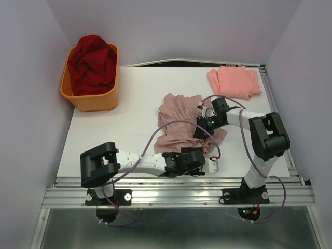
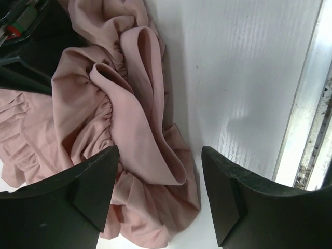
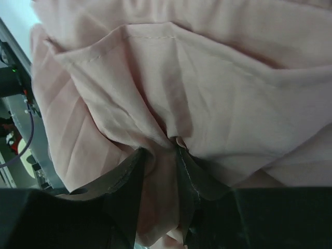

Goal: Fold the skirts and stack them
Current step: Fold the skirt

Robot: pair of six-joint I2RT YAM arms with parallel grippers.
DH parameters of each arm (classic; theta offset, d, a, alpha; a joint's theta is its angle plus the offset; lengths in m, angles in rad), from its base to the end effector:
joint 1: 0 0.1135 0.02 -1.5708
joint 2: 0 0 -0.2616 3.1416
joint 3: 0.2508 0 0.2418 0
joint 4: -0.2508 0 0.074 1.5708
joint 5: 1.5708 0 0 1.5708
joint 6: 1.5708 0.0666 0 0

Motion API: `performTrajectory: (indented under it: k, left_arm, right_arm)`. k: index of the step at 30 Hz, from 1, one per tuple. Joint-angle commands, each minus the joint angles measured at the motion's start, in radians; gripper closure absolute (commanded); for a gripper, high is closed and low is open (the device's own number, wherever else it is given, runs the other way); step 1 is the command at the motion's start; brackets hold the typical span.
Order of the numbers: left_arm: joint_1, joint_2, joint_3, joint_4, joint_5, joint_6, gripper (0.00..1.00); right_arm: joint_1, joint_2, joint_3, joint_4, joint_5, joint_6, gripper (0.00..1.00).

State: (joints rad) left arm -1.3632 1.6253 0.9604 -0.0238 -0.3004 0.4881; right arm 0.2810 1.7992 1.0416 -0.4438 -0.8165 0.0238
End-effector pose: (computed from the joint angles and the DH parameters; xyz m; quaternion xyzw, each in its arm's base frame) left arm 0.0939 -0.3500 0.1900 0.6760 0.5887 -0.0563 0.4397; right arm 0.3073 0.1392 0.1394 -0.1880 0.8854 0.4113 0.1074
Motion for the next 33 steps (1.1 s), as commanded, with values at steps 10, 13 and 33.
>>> performTrajectory:
  k: [10, 13, 33]
  left_arm:
    - [-0.005, 0.111, -0.008, 0.16, -0.203, 0.032, 0.43]
    - [-0.005, 0.079, 0.001, 0.145, -0.204, 0.035, 0.7]
    - [-0.007, -0.157, 0.078, -0.288, 0.296, -0.117, 1.0]
  right_arm:
    - [-0.006, 0.025, -0.032, 0.057, 0.04, -0.043, 0.64]
    - [-0.006, 0.032, -0.035, 0.051, 0.039, -0.051, 0.65]
    - [0.03, 0.011, 0.389, -0.151, 0.086, -0.169, 0.52]
